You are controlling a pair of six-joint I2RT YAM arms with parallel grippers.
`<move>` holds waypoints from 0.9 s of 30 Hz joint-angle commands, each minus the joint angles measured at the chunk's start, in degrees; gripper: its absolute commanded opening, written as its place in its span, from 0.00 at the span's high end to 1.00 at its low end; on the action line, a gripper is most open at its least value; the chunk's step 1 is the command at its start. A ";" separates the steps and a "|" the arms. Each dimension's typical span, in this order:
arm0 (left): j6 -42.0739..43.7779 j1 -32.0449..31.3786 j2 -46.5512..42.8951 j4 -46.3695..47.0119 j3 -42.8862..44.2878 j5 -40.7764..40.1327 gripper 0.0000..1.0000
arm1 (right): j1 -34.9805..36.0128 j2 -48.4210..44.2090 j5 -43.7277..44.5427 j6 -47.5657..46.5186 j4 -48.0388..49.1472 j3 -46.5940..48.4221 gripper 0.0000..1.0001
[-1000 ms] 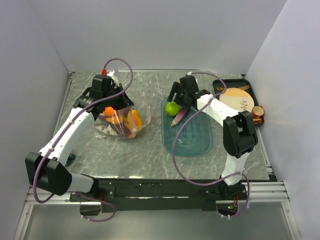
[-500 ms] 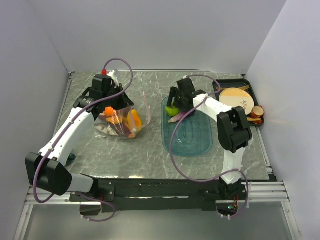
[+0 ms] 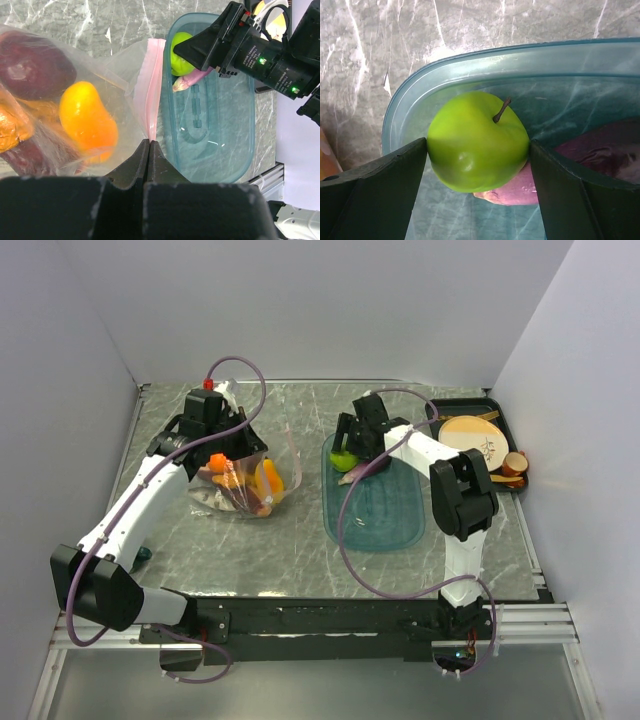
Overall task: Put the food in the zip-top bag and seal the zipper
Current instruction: Pick up the fake fruit from the bin.
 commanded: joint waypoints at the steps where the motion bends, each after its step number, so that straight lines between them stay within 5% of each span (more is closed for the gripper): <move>1: 0.62 -0.24 -0.61 1.66 1.61 -0.20 0.99 | -0.44 1.21 -2.41 -0.99 -0.74 -0.38 0.11; 11: 0.62 -0.24 -0.96 1.84 1.17 -0.29 0.99 | -0.79 0.86 -1.54 0.24 1.29 -2.68 0.10; 18: 0.44 -0.24 -1.31 2.02 0.73 -0.03 0.99 | -0.88 -2.21 -1.54 0.15 3.04 -4.79 0.34; 27: 0.70 -0.24 -0.96 2.02 0.91 0.32 0.99 | -0.79 -14.60 -1.62 2.34 9.02 -14.36 0.40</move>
